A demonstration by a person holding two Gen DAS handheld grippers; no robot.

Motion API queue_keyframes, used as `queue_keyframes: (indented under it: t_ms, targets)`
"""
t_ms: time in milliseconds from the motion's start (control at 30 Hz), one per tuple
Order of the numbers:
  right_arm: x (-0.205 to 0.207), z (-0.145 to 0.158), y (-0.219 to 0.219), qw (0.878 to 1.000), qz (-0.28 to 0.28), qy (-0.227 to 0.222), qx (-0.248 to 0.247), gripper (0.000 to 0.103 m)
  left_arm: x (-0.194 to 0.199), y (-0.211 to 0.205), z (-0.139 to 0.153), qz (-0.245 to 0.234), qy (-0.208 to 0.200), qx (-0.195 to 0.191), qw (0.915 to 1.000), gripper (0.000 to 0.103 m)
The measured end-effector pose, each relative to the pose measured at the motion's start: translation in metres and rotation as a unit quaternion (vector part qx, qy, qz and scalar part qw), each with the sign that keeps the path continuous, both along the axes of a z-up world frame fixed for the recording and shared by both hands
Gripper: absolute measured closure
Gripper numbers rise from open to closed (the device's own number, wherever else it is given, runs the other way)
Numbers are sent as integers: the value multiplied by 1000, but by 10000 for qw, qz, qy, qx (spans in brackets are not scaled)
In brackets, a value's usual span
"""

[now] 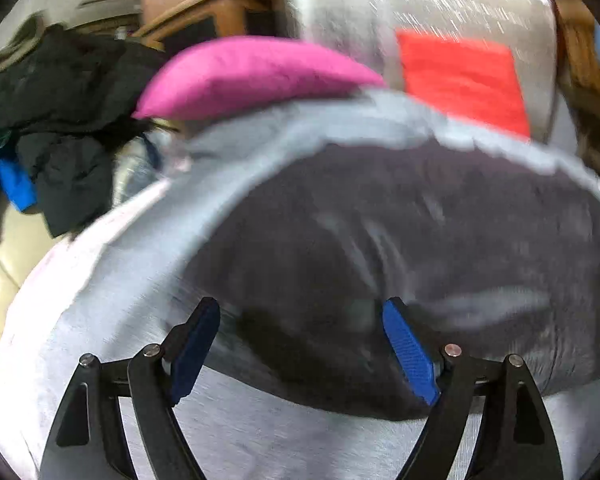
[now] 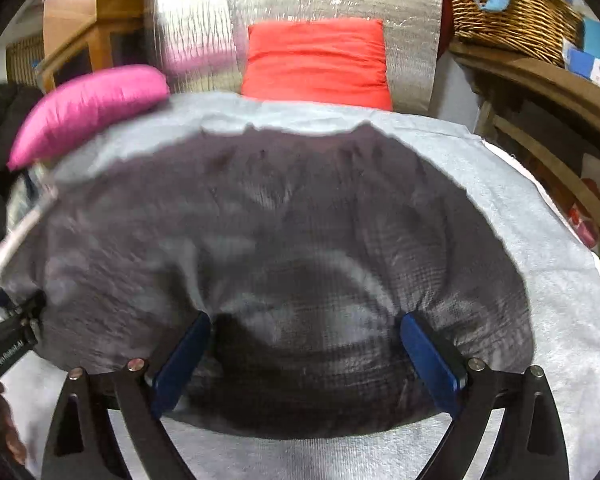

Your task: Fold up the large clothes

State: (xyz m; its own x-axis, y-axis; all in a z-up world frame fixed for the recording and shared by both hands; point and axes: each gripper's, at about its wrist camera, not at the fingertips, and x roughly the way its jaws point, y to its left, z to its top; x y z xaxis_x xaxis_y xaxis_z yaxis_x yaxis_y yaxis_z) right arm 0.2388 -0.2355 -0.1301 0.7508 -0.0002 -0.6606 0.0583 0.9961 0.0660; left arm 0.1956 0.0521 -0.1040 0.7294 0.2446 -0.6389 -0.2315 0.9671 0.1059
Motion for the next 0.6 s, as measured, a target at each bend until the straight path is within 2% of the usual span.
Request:
queue_keyframes:
  t_ms: [100, 200, 300, 400, 600]
  targets:
    - [-7, 26, -9, 9991, -114, -417, 3, 5, 12, 22, 17, 282, -204, -153, 9993, 19]
    - [3, 37, -18, 9989, -167, -439, -26, 5, 33, 36, 8, 534, 79, -51, 9985, 19]
    - [16, 22, -29, 9992, -301, -200, -172, 5, 42, 54, -16, 713, 499, -127, 9961, 18]
    - [24, -9, -46, 9982, -489, 255, -215, 5, 40, 61, -31, 736, 561, -299, 9953, 18]
    - [24, -28, -60, 9978, -581, 322, 80, 1, 37, 65, -44, 714, 579, -557, 9942, 16]
